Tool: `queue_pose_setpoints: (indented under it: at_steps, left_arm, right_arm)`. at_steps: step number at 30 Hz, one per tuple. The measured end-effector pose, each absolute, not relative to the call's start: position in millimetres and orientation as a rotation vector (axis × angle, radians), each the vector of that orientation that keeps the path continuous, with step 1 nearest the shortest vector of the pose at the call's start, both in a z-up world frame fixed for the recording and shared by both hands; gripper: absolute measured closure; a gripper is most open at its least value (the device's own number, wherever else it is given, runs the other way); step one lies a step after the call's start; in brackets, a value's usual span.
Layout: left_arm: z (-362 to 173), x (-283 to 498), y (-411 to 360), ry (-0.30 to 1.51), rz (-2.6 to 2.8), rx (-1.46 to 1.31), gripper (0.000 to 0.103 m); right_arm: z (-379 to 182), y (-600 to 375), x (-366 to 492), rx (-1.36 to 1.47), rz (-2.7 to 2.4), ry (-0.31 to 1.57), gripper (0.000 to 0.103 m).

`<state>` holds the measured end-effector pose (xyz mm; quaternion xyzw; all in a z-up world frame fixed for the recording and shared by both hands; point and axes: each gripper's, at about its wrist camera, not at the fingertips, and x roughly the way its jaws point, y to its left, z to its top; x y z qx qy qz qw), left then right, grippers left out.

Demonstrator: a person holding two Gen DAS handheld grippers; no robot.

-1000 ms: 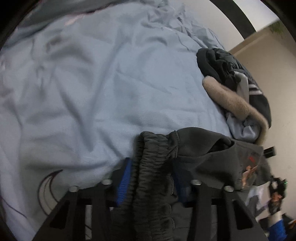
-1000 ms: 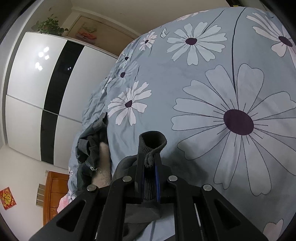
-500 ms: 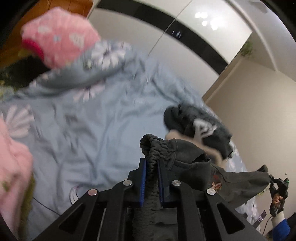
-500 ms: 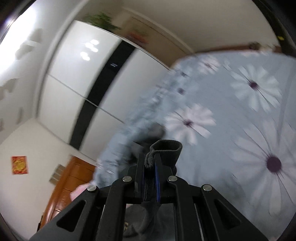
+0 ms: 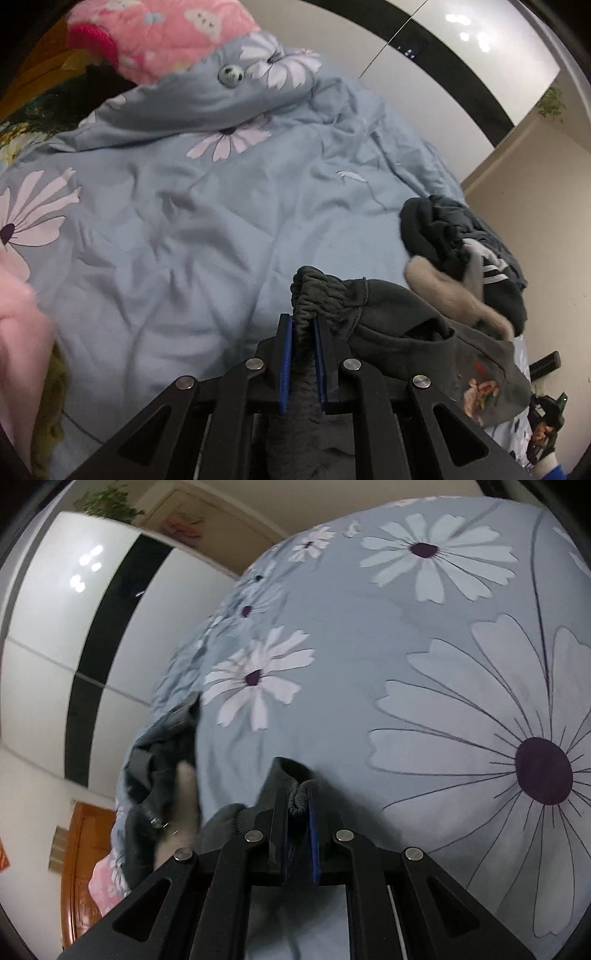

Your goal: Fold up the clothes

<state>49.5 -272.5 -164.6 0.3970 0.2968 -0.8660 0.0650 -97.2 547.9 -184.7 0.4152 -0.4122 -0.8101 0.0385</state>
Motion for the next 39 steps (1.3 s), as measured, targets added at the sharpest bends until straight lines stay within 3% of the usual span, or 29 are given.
queue_pose_setpoints:
  at_steps: [8,11,13,16,22,29,36,39]
  left_arm:
    - [-168.9,51.0,-267.1,0.930,-2.530,1.295,0.090]
    - [-155.0,58.8,-261.2,0.911,-2.520,1.344,0.071]
    - [-144.5,67.8,-258.2,0.921,-2.526,1.339,0.054]
    - [-127.7,94.6,-251.4,0.923,-2.536,1.327,0.041]
    - [-140.4,160.8,-245.7,0.911,-2.458,1.392,0.038]
    - [-191.4,194.9,-247.8,1.086,-2.310,1.528,0.038]
    - [-216.3,194.4,-241.0,1.186,-2.266,1.551,0.040]
    - [-220.7,198.3,-240.5,1.253,-2.250,1.528,0.050]
  right_arm:
    - [-191.6,540.2,-104.7,1.357,-2.483,-1.243,0.091]
    - [-178.6,539.2,-96.3,1.375,-2.504,-1.218,0.088]
    - [-166.6,539.2,-86.2,1.352,-2.509,-1.224,0.072]
    - [-142.3,536.0,-56.8,1.276,-2.489,-1.215,0.066]
    - [-123.9,539.3,34.3,1.312,-2.479,-1.119,0.058]
    - [-155.4,566.7,122.9,1.445,-2.464,-1.273,0.058]
    - [-211.0,557.0,136.5,1.565,-2.291,-1.455,0.057]
    - [-223.1,552.3,132.1,1.572,-2.245,-1.516,0.057]
